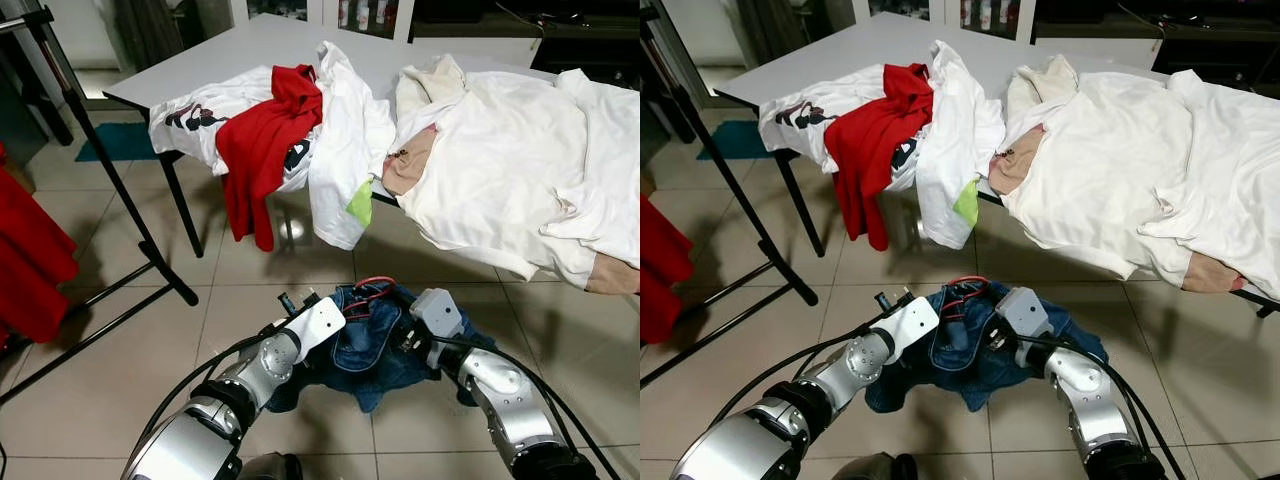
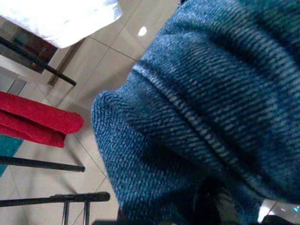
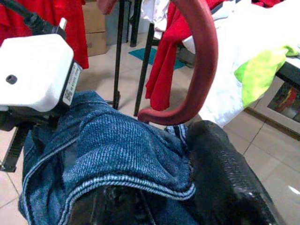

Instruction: Hang hanger

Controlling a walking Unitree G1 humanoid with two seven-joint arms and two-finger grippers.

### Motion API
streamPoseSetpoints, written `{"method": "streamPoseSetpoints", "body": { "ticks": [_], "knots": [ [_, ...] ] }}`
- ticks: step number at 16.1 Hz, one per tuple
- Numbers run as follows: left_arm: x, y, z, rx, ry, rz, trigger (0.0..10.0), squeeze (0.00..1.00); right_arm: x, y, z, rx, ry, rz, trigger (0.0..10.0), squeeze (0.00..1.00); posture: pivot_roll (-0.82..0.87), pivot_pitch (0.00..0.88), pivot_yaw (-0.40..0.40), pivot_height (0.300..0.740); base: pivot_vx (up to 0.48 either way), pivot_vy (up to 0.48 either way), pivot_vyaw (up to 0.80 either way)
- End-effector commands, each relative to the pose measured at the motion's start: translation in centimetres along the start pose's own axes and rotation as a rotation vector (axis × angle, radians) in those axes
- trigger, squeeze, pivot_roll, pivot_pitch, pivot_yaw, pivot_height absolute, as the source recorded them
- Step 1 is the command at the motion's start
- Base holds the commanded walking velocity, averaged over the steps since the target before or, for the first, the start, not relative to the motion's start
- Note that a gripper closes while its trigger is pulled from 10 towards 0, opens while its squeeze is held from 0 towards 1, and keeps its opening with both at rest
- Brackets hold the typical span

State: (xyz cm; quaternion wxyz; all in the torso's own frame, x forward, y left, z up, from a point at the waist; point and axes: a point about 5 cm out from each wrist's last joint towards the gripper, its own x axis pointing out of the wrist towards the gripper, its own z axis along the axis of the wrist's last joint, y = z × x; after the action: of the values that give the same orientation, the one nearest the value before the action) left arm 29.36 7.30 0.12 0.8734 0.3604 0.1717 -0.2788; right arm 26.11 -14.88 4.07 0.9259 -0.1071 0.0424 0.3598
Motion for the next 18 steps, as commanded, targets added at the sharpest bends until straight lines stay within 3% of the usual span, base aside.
{"method": "streamPoseSetpoints", "body": {
  "ticks": [1,4,5,7,8,9,18],
  "knots": [
    [0.1,0.3,0.7,-0.012,-0.035,0.025,10.0,0.0,0.0,0.4,0.2,-0.02,-0.002,0.027,10.0,0.0,-0.01,0.008,0.035,0.74,0.0,0.0,0.0],
    [0.1,0.3,0.8,-0.017,-0.038,0.038,10.0,0.0,-0.5,-0.2,0.8,-0.037,-0.02,0.003,10.0,0.0,-0.01,0.009,0.029,0.74,0.0,0.0,0.0],
    [0.1,0.3,0.7,-0.018,-0.037,0.041,10.0,0.0,-0.7,-0.3,0.9,-0.037,-0.014,0.02,10.0,1.0,-0.01,0.007,0.026,0.74,0.0,0.0,0.0],
    [0.1,0.3,0.7,-0.02,-0.037,0.048,10.0,0.0,-1.1,-0.3,0.9,-0.068,0.014,0.064,10.0,1.0,-0.02,0.006,0.022,0.74,0.0,0.0,0.0],
    [0.1,0.3,0.8,-0.022,-0.038,0.053,10.0,0.0,-1.5,-0.3,0.8,-0.089,0.04,0.091,10.0,0.95,-0.02,0.006,0.022,0.74,0.0,0.0,0.0],
    [0.2,0.3,0.8,-0.023,-0.039,0.056,10.0,0.0,-1.8,-0.4,0.7,-0.101,0.054,0.102,10.0,0.0,-0.02,0.007,0.021,0.74,0.0,0.0,0.0],
    [0.2,0.3,0.9,-0.015,-0.044,0.063,10.0,0.0,-2.9,-0.4,3.3,-0.078,0.04,0.228,10.0,0.0,-0.03,0.003,0.023,0.74,0.0,0.0,0.0]
  ]
}}
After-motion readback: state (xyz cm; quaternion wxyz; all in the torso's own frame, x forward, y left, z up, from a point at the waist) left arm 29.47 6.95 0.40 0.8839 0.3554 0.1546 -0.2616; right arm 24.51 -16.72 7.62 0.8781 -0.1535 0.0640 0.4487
